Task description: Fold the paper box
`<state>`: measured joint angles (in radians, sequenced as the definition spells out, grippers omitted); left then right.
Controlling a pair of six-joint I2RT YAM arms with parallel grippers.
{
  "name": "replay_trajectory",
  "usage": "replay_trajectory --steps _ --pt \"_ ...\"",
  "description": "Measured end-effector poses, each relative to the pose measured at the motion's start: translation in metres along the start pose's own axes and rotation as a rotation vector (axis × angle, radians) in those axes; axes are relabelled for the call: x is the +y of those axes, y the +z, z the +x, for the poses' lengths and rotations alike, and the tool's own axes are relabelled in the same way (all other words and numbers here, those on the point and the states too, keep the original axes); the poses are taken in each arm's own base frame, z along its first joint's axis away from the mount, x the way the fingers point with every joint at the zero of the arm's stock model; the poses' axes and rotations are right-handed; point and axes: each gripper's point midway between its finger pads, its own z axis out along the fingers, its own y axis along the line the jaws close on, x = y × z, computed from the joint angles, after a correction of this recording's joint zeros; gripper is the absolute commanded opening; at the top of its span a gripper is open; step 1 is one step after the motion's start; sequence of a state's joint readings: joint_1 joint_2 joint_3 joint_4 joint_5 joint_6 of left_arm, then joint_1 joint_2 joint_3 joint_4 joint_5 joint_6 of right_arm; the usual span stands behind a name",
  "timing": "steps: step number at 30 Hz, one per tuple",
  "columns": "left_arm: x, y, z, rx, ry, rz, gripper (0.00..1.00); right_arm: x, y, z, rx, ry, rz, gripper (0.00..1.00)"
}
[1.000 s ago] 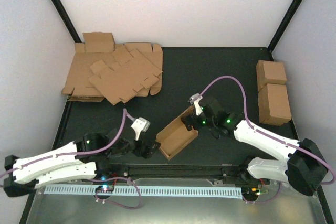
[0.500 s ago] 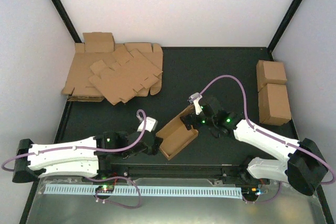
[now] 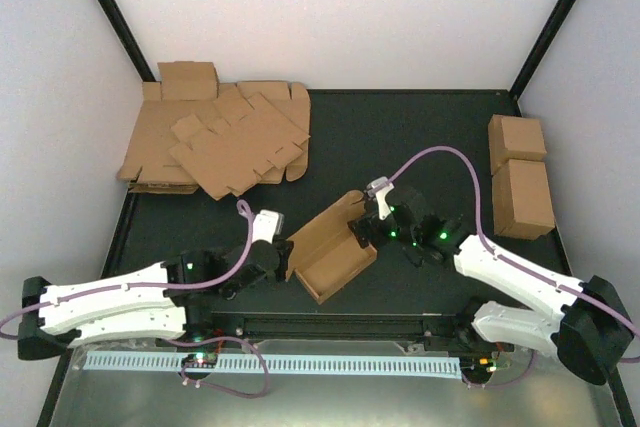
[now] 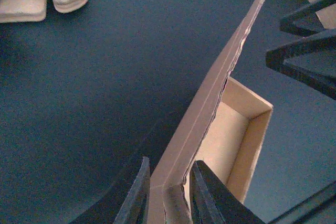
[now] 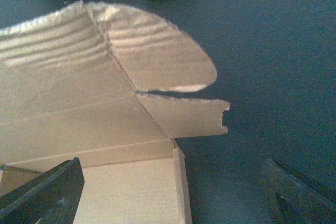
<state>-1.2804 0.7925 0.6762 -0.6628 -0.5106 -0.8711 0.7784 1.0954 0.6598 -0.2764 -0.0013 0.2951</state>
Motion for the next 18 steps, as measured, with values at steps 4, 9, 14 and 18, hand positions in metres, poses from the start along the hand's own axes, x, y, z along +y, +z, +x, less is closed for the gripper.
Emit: replay_trajectory --steps 4,9,14,18 --pt "0.007 0.001 -0.009 -0.039 0.011 -0.007 0.15 -0.003 -0.001 0.004 -0.002 0.016 0.011 0.95" --pt "0.015 0.005 -0.022 -0.087 0.03 -0.012 0.13 -0.005 0.001 0.014 0.014 0.052 0.011 0.95" --pt "0.02 0.009 -0.033 -0.112 0.047 -0.014 0.13 -0.007 0.008 0.038 0.059 0.11 -0.004 0.96" --pt "0.023 0.012 -0.039 -0.12 0.05 -0.007 0.13 -0.006 0.013 0.062 0.111 0.156 -0.026 0.95"
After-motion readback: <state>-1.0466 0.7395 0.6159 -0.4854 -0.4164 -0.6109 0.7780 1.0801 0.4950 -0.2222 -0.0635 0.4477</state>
